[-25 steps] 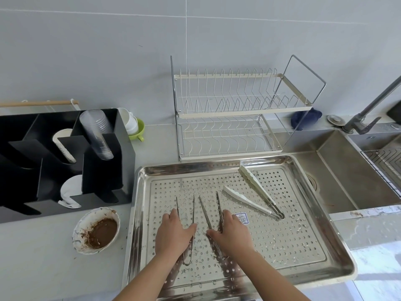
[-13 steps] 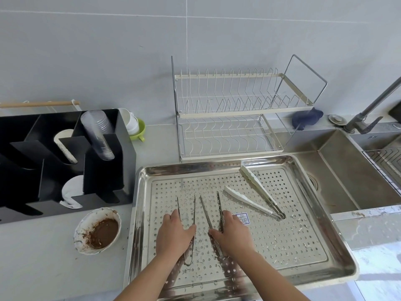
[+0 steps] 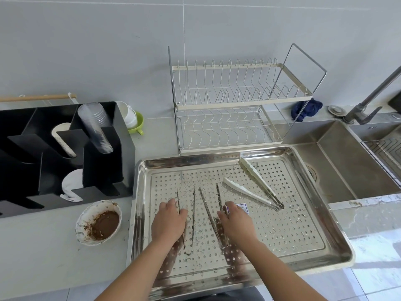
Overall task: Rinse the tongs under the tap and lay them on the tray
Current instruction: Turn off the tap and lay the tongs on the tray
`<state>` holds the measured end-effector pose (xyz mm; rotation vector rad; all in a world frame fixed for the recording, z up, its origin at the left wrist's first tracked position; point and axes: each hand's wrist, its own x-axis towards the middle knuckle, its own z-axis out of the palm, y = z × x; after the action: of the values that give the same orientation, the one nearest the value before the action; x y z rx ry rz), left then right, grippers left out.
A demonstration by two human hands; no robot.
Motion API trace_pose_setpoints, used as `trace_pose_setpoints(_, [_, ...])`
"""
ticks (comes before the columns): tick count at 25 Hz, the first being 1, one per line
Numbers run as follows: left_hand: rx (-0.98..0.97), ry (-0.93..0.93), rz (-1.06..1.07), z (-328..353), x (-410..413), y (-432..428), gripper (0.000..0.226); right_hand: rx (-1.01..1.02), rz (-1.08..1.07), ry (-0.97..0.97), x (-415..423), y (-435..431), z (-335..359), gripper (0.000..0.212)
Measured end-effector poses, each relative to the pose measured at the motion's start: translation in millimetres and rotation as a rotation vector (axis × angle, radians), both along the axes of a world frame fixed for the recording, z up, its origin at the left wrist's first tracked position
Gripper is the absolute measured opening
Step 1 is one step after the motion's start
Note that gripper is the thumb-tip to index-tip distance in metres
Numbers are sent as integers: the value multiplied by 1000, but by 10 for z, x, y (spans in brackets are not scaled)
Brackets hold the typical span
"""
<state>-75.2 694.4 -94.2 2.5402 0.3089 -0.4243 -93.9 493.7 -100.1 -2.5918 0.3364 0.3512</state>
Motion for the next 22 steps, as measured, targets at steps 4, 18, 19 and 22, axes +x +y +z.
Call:
trace_pose_setpoints(4, [115, -84, -82, 34, -11, 9, 57, 73, -112, -129, 22, -326, 168, 40])
trace_pose_setpoints(18, [369, -294, -233, -347, -53, 361, 51, -346, 12, -30, 280, -1223, 33, 91])
trace_pose_setpoints(19, [380, -322, -239, -383, -71, 366, 46, -348, 15, -50, 267, -1191, 13, 86])
trace_pose_setpoints(22, [393, -356, -221, -451, -99, 353, 50, -287, -2, -44, 167, -1112, -46, 75])
